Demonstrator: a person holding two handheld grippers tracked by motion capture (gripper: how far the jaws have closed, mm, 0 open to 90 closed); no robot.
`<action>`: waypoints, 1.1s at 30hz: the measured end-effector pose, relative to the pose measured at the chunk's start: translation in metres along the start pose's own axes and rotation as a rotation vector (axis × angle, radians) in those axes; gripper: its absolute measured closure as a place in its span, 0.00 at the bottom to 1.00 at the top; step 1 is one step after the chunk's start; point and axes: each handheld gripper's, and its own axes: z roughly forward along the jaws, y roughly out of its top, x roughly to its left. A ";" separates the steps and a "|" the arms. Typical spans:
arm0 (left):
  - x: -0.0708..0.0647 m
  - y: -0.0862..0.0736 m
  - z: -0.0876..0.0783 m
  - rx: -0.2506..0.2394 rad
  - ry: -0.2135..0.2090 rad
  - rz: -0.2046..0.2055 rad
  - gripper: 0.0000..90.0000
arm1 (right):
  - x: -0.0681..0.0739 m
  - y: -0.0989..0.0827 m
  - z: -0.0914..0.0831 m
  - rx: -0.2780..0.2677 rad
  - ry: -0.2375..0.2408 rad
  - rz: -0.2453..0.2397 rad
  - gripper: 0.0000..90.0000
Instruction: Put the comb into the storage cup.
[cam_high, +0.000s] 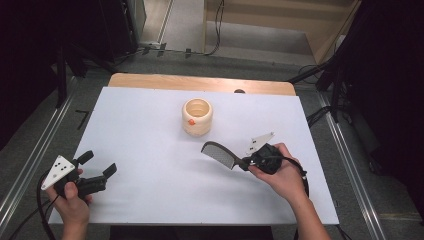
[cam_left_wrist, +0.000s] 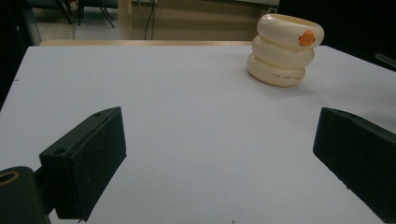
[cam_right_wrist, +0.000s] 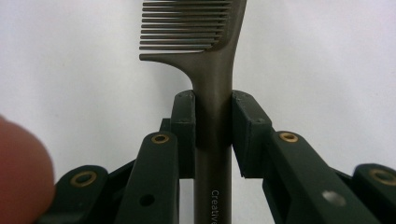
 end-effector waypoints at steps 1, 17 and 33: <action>0.000 0.000 0.000 -0.001 -0.002 0.002 0.03 | 0.000 -0.002 -0.002 -0.021 -0.001 0.007 0.79; -0.002 0.004 0.001 -0.003 -0.003 0.005 0.03 | 0.004 -0.002 -0.010 -0.213 -0.003 0.052 0.79; -0.041 0.019 0.013 0.003 -0.077 0.058 0.03 | 0.006 -0.018 -0.009 -0.344 0.021 0.102 0.79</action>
